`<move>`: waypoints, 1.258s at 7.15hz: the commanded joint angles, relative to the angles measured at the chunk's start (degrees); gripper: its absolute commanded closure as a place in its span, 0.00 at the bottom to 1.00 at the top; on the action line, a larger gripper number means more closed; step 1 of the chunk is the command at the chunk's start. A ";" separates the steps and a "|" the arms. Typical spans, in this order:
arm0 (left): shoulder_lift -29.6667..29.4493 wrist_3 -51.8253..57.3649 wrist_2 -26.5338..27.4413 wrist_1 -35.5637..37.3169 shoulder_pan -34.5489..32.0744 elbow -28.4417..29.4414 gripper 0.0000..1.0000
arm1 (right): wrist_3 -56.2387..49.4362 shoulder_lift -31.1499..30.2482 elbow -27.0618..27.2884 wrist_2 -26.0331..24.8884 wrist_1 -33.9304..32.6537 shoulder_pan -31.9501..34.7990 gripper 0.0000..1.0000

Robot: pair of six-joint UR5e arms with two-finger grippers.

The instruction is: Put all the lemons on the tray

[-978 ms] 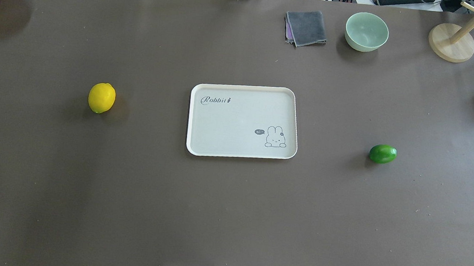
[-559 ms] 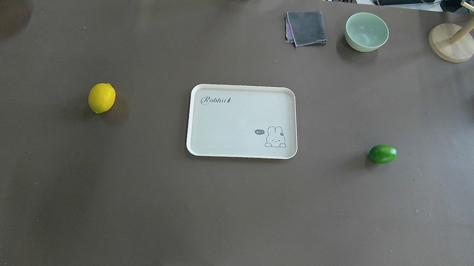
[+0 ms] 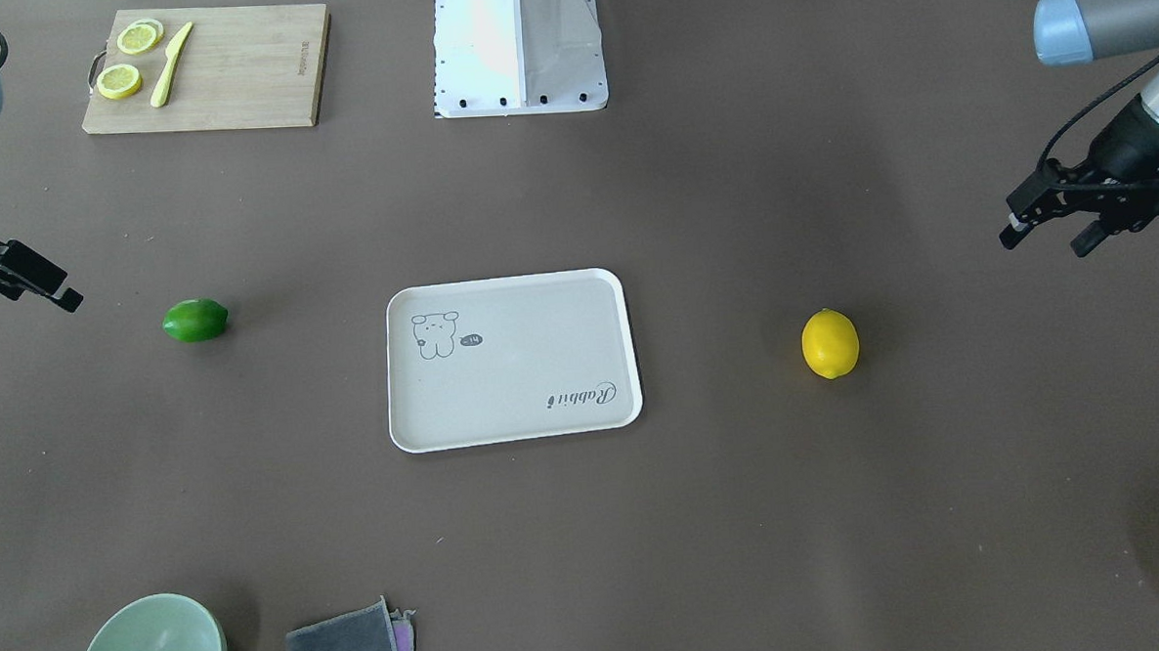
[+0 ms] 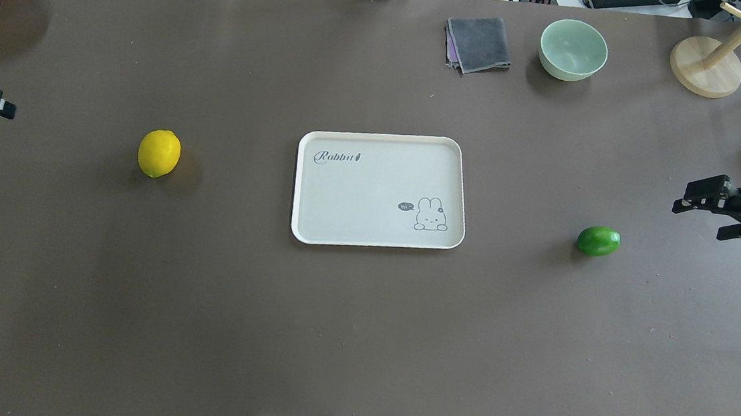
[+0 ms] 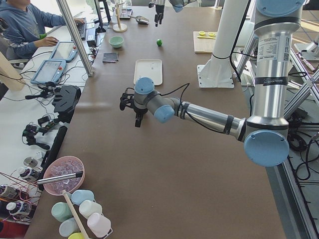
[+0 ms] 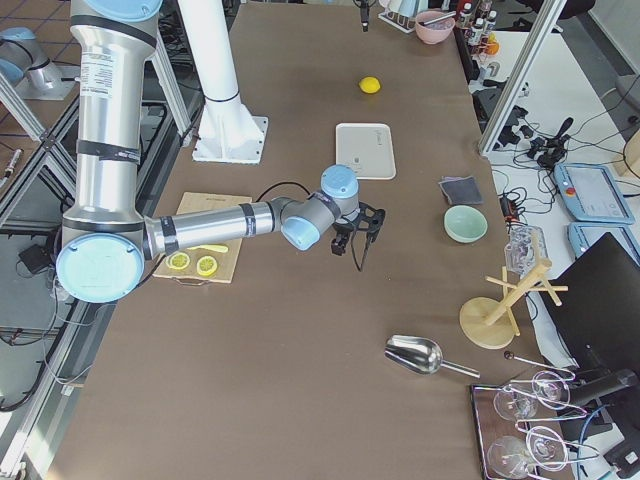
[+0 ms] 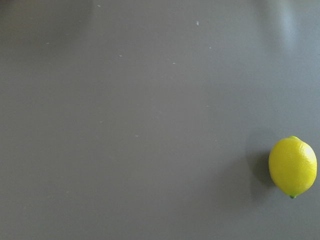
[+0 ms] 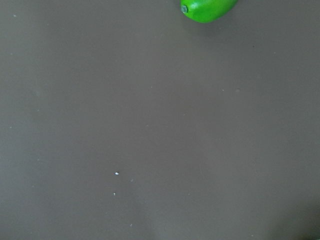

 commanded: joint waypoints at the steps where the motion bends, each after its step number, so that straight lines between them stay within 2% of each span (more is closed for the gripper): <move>1: -3.52 -6.95 6.01 -0.29 8.07 0.03 0.02 | 8.95 1.26 0.01 -6.01 -0.13 -6.70 0.05; 2: -4.92 -10.29 8.29 -0.29 10.79 0.03 0.02 | 15.69 3.70 -0.42 -7.08 -0.39 -9.61 0.06; 3: -5.20 -10.68 10.40 -0.29 12.21 0.03 0.02 | 19.76 4.50 -0.60 -9.53 -0.40 -11.90 0.06; 4: -5.12 -11.03 10.86 -0.38 12.40 -0.14 0.02 | 22.84 4.60 -0.60 -9.72 -0.40 -12.70 0.06; 6: -4.85 -11.12 12.96 -0.38 12.49 -0.49 0.02 | 24.80 6.17 -1.92 -10.43 -0.83 -14.46 0.10; 7: -4.76 -11.21 12.97 -0.38 12.49 -0.50 0.02 | 26.29 9.05 -4.18 -11.04 -1.97 -14.64 0.13; 8: -4.68 -11.29 12.97 -0.29 12.49 -0.50 0.02 | 26.47 9.43 -4.64 -11.74 -2.15 -15.17 0.19; 9: -4.59 -11.56 12.97 -0.38 12.49 -0.50 0.02 | 26.39 9.26 -4.64 -11.66 -2.24 -15.08 0.34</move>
